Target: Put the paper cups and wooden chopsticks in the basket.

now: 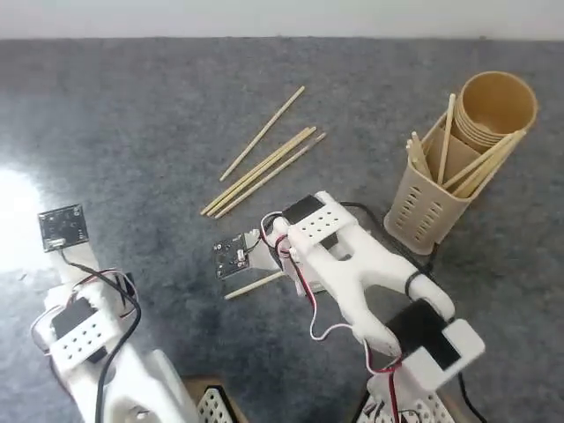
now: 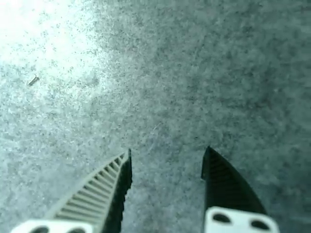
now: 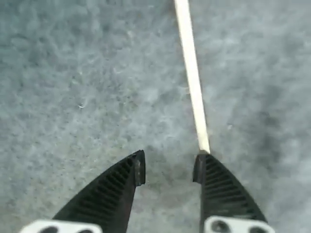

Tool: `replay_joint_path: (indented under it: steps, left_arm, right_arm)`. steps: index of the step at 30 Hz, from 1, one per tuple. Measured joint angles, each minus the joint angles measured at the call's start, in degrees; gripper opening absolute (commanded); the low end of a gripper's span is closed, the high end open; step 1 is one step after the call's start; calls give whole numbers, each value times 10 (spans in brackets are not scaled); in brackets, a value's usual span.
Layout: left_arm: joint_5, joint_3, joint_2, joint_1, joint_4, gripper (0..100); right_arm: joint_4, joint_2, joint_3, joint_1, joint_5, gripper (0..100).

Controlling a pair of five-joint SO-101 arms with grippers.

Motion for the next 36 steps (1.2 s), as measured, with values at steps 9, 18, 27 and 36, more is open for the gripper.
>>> replay_joint_path:
  steps: [9,18,27,36]
  left_arm:
    - [0,0,0,0,0,224]
    - [0,0,0,0,0,224]
    - [0,0,0,0,0,224]
    - [0,0,0,0,0,224]
  right_arm:
    - [-15,14,-43,1,-1,179]
    - [-4,13,-71,1,-1,177]
    - [-8,68,-78,1,-1,177]
    - [-23,84,-83,2,-1,0]
